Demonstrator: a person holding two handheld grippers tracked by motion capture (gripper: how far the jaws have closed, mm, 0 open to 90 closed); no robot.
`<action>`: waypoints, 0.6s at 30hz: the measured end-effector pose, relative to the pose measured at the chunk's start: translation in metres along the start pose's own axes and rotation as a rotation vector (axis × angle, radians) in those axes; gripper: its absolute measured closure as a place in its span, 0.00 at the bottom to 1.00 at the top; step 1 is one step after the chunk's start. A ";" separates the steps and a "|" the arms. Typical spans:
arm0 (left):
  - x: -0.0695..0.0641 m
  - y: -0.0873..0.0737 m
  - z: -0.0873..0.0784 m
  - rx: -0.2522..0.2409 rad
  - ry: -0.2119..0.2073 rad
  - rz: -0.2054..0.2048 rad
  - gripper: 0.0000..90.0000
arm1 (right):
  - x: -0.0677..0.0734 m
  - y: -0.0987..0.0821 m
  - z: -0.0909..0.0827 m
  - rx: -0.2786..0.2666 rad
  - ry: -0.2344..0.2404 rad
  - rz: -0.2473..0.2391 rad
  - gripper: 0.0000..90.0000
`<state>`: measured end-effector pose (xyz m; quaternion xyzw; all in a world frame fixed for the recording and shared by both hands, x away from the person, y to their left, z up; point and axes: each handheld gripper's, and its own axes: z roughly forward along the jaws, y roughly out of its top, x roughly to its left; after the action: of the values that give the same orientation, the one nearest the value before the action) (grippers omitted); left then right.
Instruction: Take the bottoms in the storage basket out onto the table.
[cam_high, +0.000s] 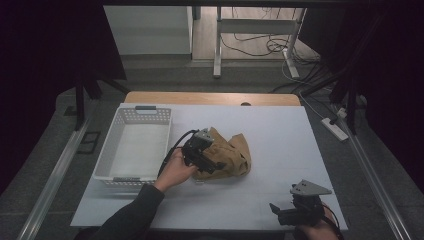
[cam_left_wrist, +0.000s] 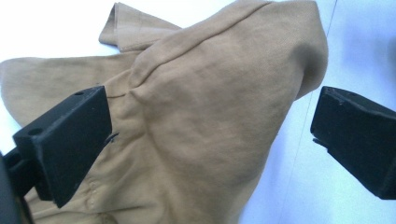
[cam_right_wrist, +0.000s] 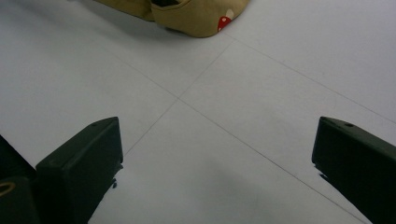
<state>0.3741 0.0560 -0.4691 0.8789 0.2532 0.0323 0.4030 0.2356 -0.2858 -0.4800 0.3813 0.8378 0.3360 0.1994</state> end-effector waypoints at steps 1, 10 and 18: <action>0.001 0.000 -0.001 -0.006 -0.004 -0.003 0.00 | 0.000 0.000 0.000 0.000 0.000 -0.001 0.02; 0.004 -0.001 -0.006 -0.018 -0.004 -0.014 0.00 | 0.000 0.000 0.000 -0.002 0.001 -0.001 0.02; 0.005 -0.002 -0.014 -0.037 0.002 -0.010 0.00 | 0.000 0.000 0.000 -0.001 0.002 -0.001 0.02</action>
<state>0.3741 0.0693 -0.4616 0.8700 0.2575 0.0360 0.4189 0.2354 -0.2859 -0.4798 0.3806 0.8379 0.3368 0.1989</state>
